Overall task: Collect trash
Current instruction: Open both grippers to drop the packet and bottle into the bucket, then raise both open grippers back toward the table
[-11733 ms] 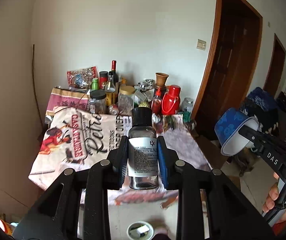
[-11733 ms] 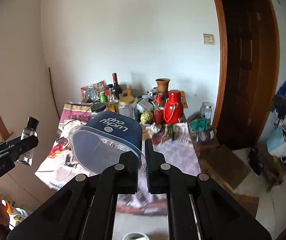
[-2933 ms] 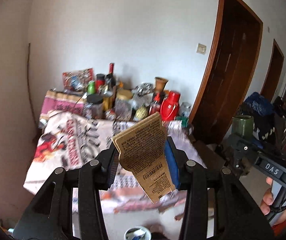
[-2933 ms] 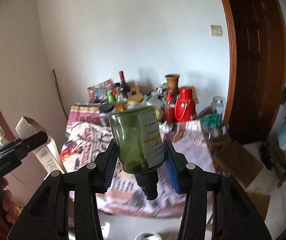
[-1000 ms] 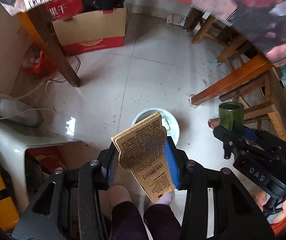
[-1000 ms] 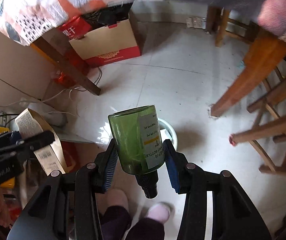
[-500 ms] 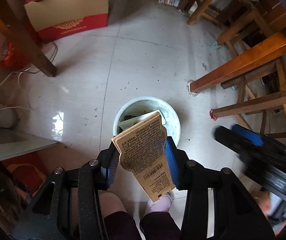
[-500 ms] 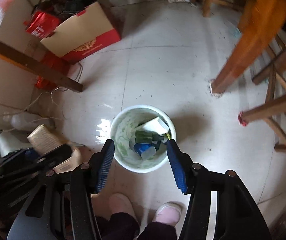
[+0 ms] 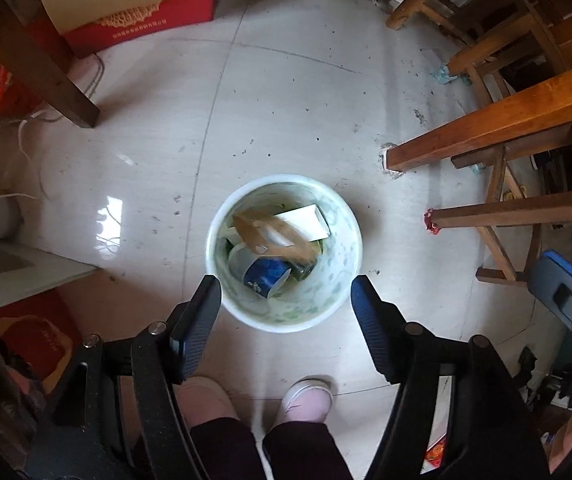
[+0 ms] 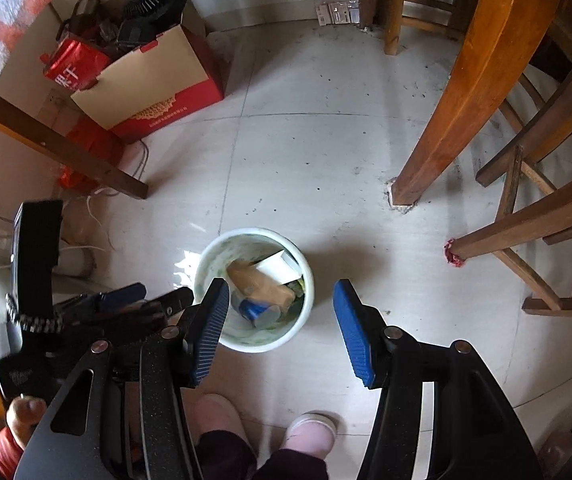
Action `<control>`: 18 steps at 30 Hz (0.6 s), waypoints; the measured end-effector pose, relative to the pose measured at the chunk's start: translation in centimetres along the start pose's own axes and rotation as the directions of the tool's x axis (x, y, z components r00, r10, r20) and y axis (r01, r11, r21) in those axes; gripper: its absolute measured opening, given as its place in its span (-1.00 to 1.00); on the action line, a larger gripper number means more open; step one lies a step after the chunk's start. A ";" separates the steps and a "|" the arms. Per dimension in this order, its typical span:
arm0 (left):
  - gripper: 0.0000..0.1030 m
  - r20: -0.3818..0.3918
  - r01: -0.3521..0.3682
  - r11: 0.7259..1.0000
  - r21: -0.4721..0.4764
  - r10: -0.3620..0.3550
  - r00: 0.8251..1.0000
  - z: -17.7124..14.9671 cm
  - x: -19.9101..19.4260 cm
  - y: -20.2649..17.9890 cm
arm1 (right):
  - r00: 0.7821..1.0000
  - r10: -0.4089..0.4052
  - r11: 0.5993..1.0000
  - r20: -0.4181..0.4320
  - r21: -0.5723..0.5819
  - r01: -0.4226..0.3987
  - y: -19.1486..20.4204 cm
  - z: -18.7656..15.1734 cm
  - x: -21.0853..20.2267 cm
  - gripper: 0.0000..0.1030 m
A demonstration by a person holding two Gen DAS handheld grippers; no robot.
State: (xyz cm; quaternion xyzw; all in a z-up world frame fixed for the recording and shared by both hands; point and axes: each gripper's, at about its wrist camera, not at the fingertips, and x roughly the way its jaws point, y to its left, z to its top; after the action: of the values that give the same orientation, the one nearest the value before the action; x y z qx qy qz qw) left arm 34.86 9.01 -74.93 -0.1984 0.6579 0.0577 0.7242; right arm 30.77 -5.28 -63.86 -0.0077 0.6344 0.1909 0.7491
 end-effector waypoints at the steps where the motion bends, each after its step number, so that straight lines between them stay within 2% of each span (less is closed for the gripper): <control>1: 0.29 0.011 -0.004 1.000 0.013 0.004 1.000 -0.1 -1.2 -0.2 | 1.000 0.005 1.000 -0.001 0.005 -0.005 0.0 0.1 -0.2 -0.02; 4: 0.29 0.040 -0.019 0.999 0.042 0.018 0.999 0.1 -3.8 -0.8 | 1.000 0.016 1.000 -0.004 0.021 -0.016 0.7 0.6 -1.4 -0.02; 8: 0.29 0.090 -0.020 0.998 0.060 0.014 0.996 0.8 -9.5 -1.5 | 0.999 0.028 1.000 0.015 0.010 -0.028 2.1 1.6 -4.4 -0.02; 15: 0.29 0.216 -0.014 0.999 0.052 0.002 0.976 1.6 -21.6 -2.6 | 0.995 0.030 0.999 0.098 -0.038 -0.027 5.4 3.8 -13.8 -0.02; 18: 0.29 0.280 -0.023 0.998 0.057 0.006 0.960 1.6 -27.6 -3.3 | 0.990 0.029 0.999 0.141 -0.050 -0.022 6.9 4.4 -18.7 -0.02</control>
State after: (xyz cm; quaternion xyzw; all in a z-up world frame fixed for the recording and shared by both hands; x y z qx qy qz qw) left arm 33.98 11.52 -47.19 -0.1617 0.5520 0.0708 0.8149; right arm 30.65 -2.97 -43.56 -0.0040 0.5748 0.2159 0.7893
